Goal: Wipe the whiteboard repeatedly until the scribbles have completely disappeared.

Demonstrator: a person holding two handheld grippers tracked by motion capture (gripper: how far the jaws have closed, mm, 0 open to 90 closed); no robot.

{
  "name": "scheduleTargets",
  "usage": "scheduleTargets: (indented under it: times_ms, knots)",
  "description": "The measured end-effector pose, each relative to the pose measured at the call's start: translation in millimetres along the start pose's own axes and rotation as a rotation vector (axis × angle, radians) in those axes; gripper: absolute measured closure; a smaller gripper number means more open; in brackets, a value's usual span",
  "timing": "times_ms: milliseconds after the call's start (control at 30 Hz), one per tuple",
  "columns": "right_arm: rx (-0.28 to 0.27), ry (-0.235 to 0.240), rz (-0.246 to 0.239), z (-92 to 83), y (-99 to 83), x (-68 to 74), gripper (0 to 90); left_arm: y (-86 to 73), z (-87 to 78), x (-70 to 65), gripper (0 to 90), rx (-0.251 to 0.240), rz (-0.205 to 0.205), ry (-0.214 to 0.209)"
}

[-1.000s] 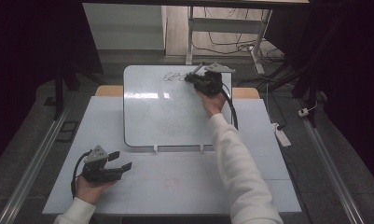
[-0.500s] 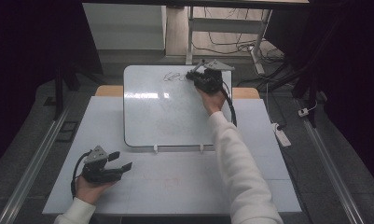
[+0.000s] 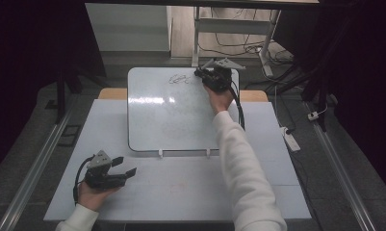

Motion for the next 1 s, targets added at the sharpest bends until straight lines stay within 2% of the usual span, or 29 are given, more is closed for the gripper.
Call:
scheduleTargets:
  times_ms: [100,133,167,200,233,300,367,400,467,500,533,567,600,633,700,733,767,800,833,900,1000]
  knots:
    - [0.074,0.094,-0.046,5.9,-12.1,19.2,77.5,-0.1,1.1,0.7,28.4,0.003,-0.002,-0.002]
    - [0.097,0.116,-0.065,7.1,-16.1,24.7,77.5,0.0,1.3,0.6,28.1,0.006,-0.001,-0.002]
    - [0.108,0.117,-0.082,6.9,-18.1,27.1,77.5,0.0,1.3,0.6,28.0,0.006,-0.001,-0.002]
    - [0.109,0.114,-0.084,5.5,-17.6,25.6,77.5,-0.1,1.0,0.3,28.0,0.003,0.001,0.0]
    - [0.098,0.105,-0.067,3.7,-15.9,22.0,77.5,-0.1,-0.2,-0.3,28.0,0.002,0.002,0.0]
    - [0.06,0.046,-0.041,-1.0,-11.2,13.3,77.5,0.0,-0.9,-0.5,28.0,-0.002,0.0,0.001]
    - [0.048,0.044,-0.024,-2.4,-10.4,11.1,77.5,0.1,-0.8,-0.4,28.0,-0.002,0.0,0.0]
    - [0.059,0.062,-0.026,-0.9,-14.2,17.9,77.5,0.0,0.0,0.0,28.0,0.001,0.002,-0.002]
    - [0.097,0.095,-0.059,2.8,-19.7,27.0,77.5,0.2,0.8,0.3,28.0,0.002,0.001,-0.004]
    - [0.104,0.089,-0.077,3.3,-20.0,28.8,77.5,0.2,0.8,0.3,28.0,0.002,0.001,-0.004]
    - [0.101,0.088,-0.074,3.3,-18.2,26.4,77.5,0.3,1.0,-0.5,28.0,0.003,0.003,-0.004]
    - [0.077,0.068,-0.055,2.5,-14.9,22.1,77.5,0.2,0.7,-1.2,28.0,0.003,0.003,-0.004]
    - [0.077,0.068,-0.055,2.5,-14.9,22.1,77.5,0.2,0.7,-1.2,28.0,0.003,0.003,-0.004]
    - [0.019,0.018,-0.012,0.7,-5.2,9.8,77.5,0.2,-0.1,-1.7,28.0,0.001,0.007,-0.005]
    - [0.003,0.018,0.016,3.1,-2.7,8.1,77.5,0.2,-0.5,-0.9,28.0,-0.002,0.002,-0.004]
    - [0.018,0.03,0.001,6.2,-4.5,12.4,77.5,0.2,-0.3,-0.1,28.0,-0.001,0.0,-0.004]
    - [0.041,0.063,-0.016,10.5,-7.9,19.4,77.5,0.2,-0.3,-0.1,28.0,-0.001,0.0,-0.004]
    - [0.041,0.063,-0.016,10.5,-7.9,19.4,77.5,0.1,0.1,0.7,28.0,-0.002,-0.003,-0.004]
    - [0.094,0.114,-0.058,17.6,-14.5,32.9,77.5,0.1,0.5,1.1,28.0,-0.001,-0.004,-0.007]
    - [0.107,0.112,-0.085,18.7,-12.7,33.3,77.5,-0.1,0.4,0.3,28.0,0.004,0.002,-0.005]
    - [0.027,0.019,-0.042,11.2,-2.8,16.2,77.4,0.0,-0.9,-0.6,28.0,-0.003,0.0,-0.003]
Point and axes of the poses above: each handheld gripper's, and its own axes: z roughly forward along the jaws, y roughly out of its top, x roughly to its left, the point moved 3 cm from there along z, roughly forward along the jaws, and after that the axes turned 11 degrees about y, right-handed, at the moved point
